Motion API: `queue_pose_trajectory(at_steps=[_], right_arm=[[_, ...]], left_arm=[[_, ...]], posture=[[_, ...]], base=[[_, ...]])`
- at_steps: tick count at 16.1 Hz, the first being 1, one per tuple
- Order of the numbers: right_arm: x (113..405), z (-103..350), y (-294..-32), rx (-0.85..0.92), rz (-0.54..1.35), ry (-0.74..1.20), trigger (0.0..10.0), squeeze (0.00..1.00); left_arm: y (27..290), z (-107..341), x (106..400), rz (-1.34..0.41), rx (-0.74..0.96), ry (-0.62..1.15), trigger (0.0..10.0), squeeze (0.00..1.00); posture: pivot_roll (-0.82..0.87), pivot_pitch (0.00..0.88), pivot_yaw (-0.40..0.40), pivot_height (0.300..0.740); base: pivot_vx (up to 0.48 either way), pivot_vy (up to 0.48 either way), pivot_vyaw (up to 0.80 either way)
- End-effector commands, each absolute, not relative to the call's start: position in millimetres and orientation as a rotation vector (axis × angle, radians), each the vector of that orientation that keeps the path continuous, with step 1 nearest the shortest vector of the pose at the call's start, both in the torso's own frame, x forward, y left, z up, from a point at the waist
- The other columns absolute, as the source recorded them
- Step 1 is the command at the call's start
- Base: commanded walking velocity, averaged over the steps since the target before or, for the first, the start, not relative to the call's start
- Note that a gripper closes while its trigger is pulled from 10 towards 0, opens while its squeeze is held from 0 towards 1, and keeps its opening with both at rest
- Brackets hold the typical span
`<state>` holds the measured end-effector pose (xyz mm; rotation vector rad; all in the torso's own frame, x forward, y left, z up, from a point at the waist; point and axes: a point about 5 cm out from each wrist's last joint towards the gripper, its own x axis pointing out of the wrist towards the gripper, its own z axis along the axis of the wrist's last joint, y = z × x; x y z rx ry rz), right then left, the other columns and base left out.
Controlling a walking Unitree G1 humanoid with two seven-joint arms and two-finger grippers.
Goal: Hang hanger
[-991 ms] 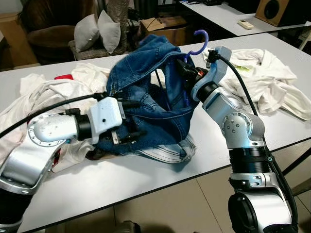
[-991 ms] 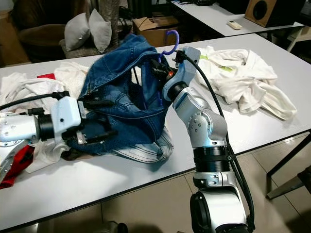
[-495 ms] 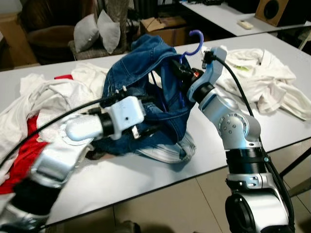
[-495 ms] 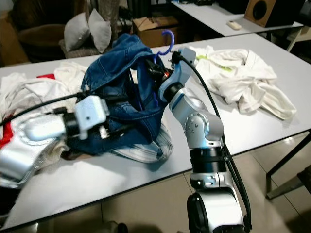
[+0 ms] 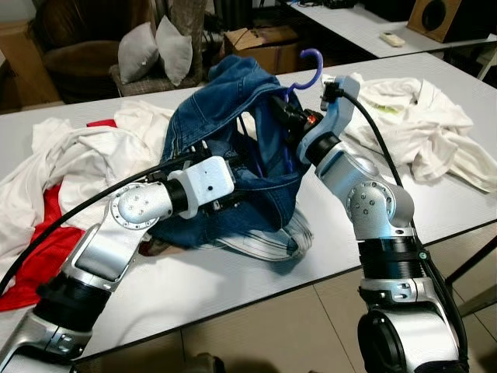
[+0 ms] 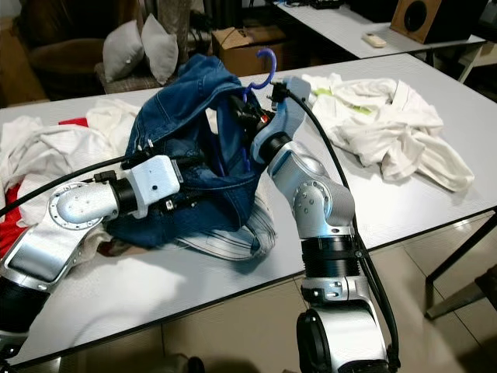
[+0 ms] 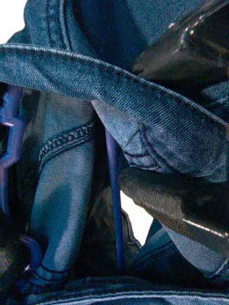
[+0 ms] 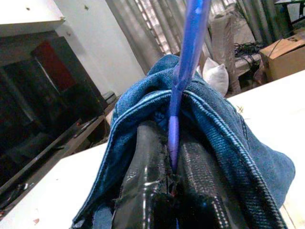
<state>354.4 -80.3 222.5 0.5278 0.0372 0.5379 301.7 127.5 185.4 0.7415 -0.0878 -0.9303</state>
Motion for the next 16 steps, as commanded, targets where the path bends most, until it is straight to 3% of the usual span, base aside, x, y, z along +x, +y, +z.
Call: queue_pose_trajectory(at_steps=[1, 16], right_arm=[[351, 230, -81, 0.532, 0.562, 0.0, 10.0, 0.0], [348, 223, -77, 0.5, 0.578, 0.019, 10.0, 0.0]], left_arm=[[128, 190, 304, -0.918, 0.753, -0.104, 0.0, 0.0], [125, 197, 293, -1.026, 0.69, -0.122, 0.0, 0.0]], posture=[[-0.03, 0.0, 0.043, 0.74], [-0.02, 0.0, 0.037, 0.74]], base=[[0.0, 0.0, 0.0], [0.0, 0.0, 0.0]])
